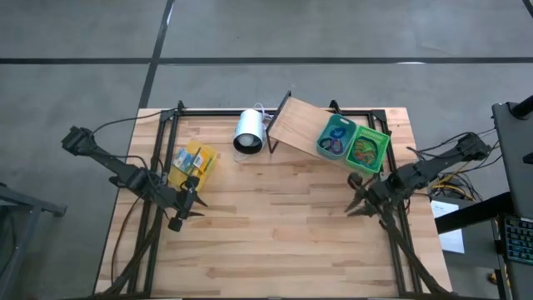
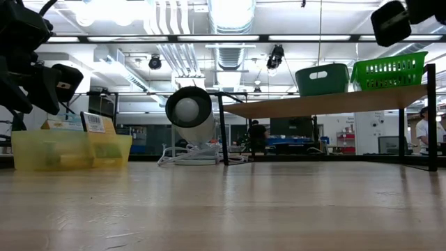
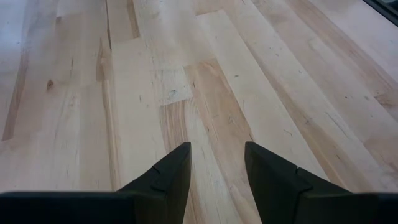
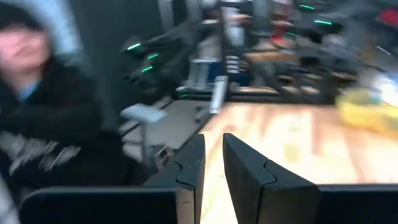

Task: Pick & Place Office Desk Supplies
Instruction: Put the yellow bin on the shelf

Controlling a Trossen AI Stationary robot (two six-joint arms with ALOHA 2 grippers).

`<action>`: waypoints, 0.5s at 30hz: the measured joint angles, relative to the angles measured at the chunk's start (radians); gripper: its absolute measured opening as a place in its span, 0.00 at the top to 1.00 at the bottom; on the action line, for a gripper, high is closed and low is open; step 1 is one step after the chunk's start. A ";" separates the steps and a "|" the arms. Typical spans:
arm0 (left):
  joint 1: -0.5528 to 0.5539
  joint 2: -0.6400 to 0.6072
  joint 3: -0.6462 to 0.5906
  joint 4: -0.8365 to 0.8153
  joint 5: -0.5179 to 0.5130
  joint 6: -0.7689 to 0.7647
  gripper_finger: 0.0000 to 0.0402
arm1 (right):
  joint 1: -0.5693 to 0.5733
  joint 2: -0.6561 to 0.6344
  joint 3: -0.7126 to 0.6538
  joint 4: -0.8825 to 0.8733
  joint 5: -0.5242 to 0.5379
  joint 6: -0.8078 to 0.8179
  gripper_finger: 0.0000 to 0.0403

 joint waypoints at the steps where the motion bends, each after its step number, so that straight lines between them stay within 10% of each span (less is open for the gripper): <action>1: 0.000 0.000 0.000 0.000 0.000 0.000 0.62 | 0.000 0.015 -0.024 0.050 -0.044 -0.043 0.86; 6: 0.000 0.000 0.000 0.000 0.000 0.000 0.62 | 0.000 0.079 -0.151 0.326 -0.239 -0.181 0.87; 15: 0.000 0.000 0.000 0.000 0.000 0.000 0.62 | 0.000 0.078 -0.246 0.384 -0.242 -0.052 0.87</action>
